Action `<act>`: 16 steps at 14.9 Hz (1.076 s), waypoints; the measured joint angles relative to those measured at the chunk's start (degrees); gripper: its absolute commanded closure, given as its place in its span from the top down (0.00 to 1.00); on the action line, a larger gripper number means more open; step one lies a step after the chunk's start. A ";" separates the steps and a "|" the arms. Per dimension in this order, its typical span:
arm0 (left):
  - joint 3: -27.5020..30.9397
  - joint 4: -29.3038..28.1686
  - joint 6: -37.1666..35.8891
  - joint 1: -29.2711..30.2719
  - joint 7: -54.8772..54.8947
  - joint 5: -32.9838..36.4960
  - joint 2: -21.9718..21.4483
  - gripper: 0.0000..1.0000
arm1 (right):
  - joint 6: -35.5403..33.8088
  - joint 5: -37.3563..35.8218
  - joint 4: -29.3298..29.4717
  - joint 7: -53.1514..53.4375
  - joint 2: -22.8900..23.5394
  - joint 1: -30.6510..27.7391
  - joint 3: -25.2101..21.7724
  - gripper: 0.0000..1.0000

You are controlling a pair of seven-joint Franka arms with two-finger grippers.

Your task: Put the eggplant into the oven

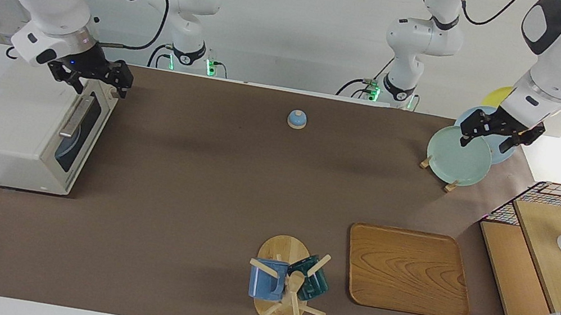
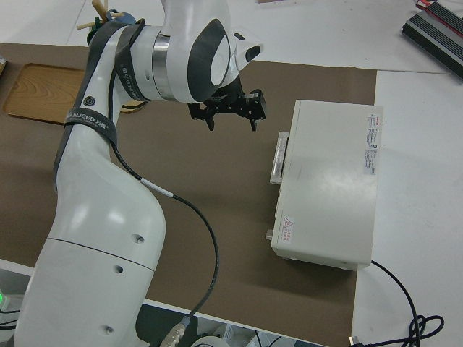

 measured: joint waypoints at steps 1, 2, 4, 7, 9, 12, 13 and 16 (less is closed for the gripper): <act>0.00 0.00 0.00 0.00 0.00 0.00 0.00 1.00 | 0.00 0.00 0.20 0.06 -0.18 0.32 -0.46 1.00; 0.00 0.00 0.00 0.00 0.00 0.00 0.00 1.00 | 0.00 0.01 0.29 0.12 -0.37 0.80 -1.13 1.00; 0.00 0.00 0.00 0.00 0.00 0.00 0.00 1.00 | 0.00 0.02 0.39 0.13 -0.51 1.28 -1.83 1.00; 0.00 0.00 0.00 0.00 0.00 0.00 0.00 1.00 | 0.00 0.02 0.42 0.13 -0.51 1.28 -1.89 1.00; 0.00 0.00 0.00 0.00 0.00 0.00 0.00 1.00 | 0.00 0.02 0.42 0.13 -0.51 1.31 -1.89 1.00; 0.00 0.00 0.00 0.00 0.00 0.00 0.00 1.00 | 0.00 2.10 0.42 0.16 -0.51 1.53 -1.90 1.00; 0.00 0.00 0.00 0.00 0.00 0.00 0.00 1.00 | 0.00 3.40 0.44 0.19 -0.51 1.53 -1.91 1.00; 0.00 0.00 0.00 0.00 0.00 0.00 0.00 1.00 | 0.01 4.07 0.80 0.19 -0.52 1.53 -2.00 1.00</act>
